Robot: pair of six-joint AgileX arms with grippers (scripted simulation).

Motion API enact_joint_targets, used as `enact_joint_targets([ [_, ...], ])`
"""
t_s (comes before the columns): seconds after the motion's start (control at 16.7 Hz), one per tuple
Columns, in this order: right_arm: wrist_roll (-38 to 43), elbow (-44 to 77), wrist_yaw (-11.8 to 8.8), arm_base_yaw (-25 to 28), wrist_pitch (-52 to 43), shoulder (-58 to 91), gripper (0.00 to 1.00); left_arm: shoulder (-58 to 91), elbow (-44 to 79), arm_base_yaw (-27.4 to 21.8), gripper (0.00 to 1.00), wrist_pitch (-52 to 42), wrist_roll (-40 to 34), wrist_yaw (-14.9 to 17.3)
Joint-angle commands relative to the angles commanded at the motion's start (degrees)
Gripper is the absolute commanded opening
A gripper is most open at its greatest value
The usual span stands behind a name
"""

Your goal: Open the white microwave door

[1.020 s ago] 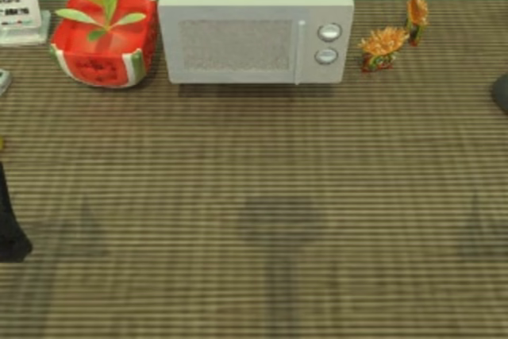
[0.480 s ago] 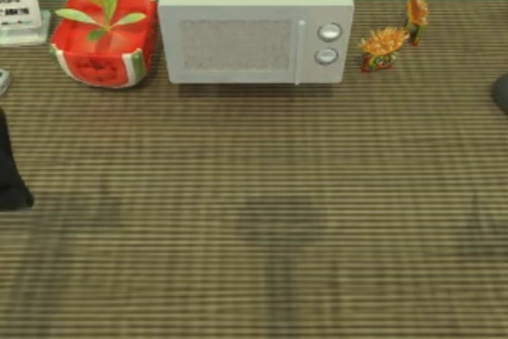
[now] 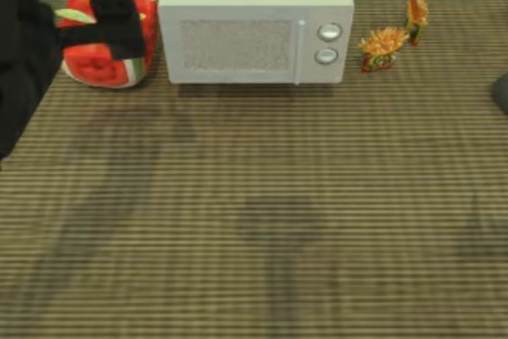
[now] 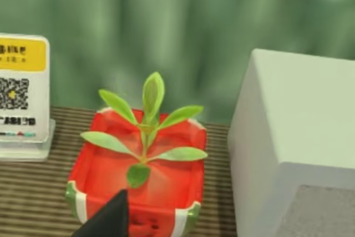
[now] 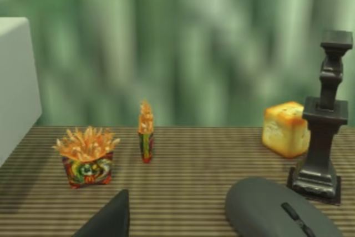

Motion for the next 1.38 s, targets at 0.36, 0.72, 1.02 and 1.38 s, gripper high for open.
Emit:
enact_joint_targets([
  [0.36, 0.0, 0.0, 0.0, 0.0, 0.0, 0.0, 1.0, 33.93, 22.82, -13.52, 1.0, -0.85, -7.51, -12.32],
  [0.72, 0.0, 0.0, 0.0, 0.0, 0.0, 0.0, 1.0, 52.42, 35.67, -21.35, 1.0, -1.28, -11.64, -19.05],
  [1.02, 0.0, 0.0, 0.0, 0.0, 0.0, 0.0, 1.0, 53.75, 36.63, -21.97, 1.0, -1.32, -11.95, -19.56],
  [1.38, 0.0, 0.0, 0.0, 0.0, 0.0, 0.0, 1.0, 59.63, 41.85, -19.04, 1.0, 0.92, -9.61, -17.07],
])
